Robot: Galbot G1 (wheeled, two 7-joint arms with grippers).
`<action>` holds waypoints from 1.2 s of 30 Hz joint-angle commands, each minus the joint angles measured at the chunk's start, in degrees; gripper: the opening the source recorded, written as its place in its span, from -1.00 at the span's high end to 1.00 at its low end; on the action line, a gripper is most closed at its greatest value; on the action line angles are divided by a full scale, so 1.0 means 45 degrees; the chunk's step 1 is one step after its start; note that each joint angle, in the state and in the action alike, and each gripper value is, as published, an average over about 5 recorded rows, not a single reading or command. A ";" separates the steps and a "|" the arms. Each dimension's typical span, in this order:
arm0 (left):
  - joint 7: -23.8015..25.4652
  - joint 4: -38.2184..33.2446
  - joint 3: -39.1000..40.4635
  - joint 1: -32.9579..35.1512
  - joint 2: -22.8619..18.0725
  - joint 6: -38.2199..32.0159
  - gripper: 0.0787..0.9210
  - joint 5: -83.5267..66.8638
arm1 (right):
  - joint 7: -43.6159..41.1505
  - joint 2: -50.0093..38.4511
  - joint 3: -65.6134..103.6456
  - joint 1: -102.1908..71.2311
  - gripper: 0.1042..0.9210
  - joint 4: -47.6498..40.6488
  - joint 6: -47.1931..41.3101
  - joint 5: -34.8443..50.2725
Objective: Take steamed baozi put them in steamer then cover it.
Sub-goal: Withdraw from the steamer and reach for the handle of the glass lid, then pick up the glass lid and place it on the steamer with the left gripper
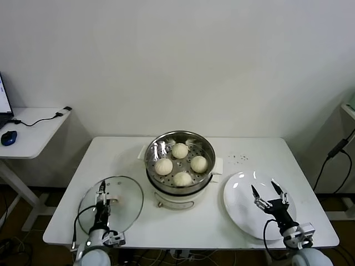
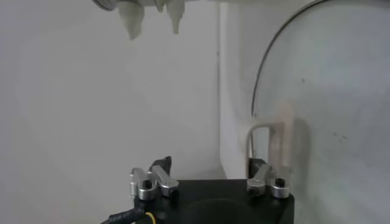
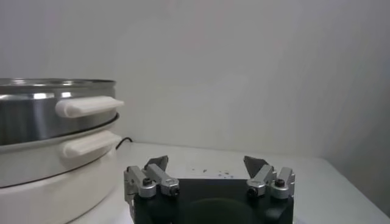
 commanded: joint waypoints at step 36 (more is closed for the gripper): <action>0.0632 -0.6605 0.0047 0.2444 0.2850 0.2907 0.86 -0.1689 | -0.0089 -0.0268 -0.0104 0.0821 -0.76 -0.0751 0.0169 -0.0461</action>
